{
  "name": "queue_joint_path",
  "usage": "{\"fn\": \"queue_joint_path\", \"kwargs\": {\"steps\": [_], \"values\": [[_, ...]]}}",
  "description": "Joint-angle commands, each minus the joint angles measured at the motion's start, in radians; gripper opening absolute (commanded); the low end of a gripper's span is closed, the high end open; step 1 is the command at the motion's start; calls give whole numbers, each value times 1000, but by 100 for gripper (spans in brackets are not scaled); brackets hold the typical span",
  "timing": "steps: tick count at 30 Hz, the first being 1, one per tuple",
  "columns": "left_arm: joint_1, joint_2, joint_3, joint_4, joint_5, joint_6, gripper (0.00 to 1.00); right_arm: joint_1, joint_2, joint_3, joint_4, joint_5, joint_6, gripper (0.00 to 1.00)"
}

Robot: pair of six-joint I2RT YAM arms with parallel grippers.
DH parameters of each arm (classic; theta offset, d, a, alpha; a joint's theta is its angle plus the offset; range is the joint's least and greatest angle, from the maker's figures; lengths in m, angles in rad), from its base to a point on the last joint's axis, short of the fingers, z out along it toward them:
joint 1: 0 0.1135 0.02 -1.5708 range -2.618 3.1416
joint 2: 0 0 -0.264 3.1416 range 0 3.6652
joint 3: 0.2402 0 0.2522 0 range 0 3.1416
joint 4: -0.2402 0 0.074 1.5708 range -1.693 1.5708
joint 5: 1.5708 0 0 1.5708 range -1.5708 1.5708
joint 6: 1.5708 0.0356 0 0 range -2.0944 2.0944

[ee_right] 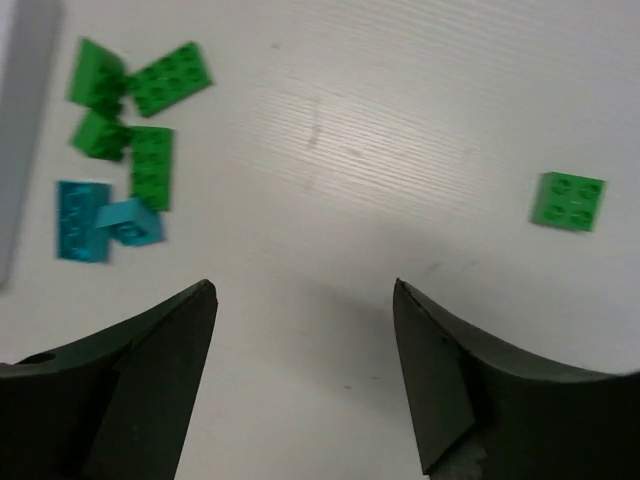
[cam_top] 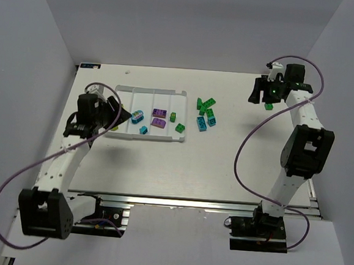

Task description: Sort the legos into containers by color

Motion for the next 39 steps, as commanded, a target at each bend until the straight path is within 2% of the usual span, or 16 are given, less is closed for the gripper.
{"fn": "queue_joint_path", "kwargs": {"steps": [1, 2, 3, 8, 14, 18, 34, 39], "values": [[-11, -114, -130, 126, 99, -84, 63, -43, 67, 105, -63, 146, 33, 80], [-13, -160, -150, 129, 107, -100, 66, -48, 97, 112, -59, 163, 16, 87], [-11, -179, -167, 131, 114, -104, 66, -51, 114, 120, -53, 183, -2, 88], [-13, -253, -221, 123, 107, -129, 67, -88, 281, 269, -44, 277, -82, 89], [-16, -268, -232, 119, 97, -155, 68, -102, 424, 434, -40, 289, -145, 84], [-18, -277, -242, 109, 84, -164, 68, -111, 479, 479, -30, 270, -148, 82], [-18, -279, -252, 103, 67, -180, 68, -139, 585, 527, -26, 228, -174, 76], [-18, -286, -253, 108, 68, -183, 68, -139, 602, 533, -23, 224, -176, 68]]}}
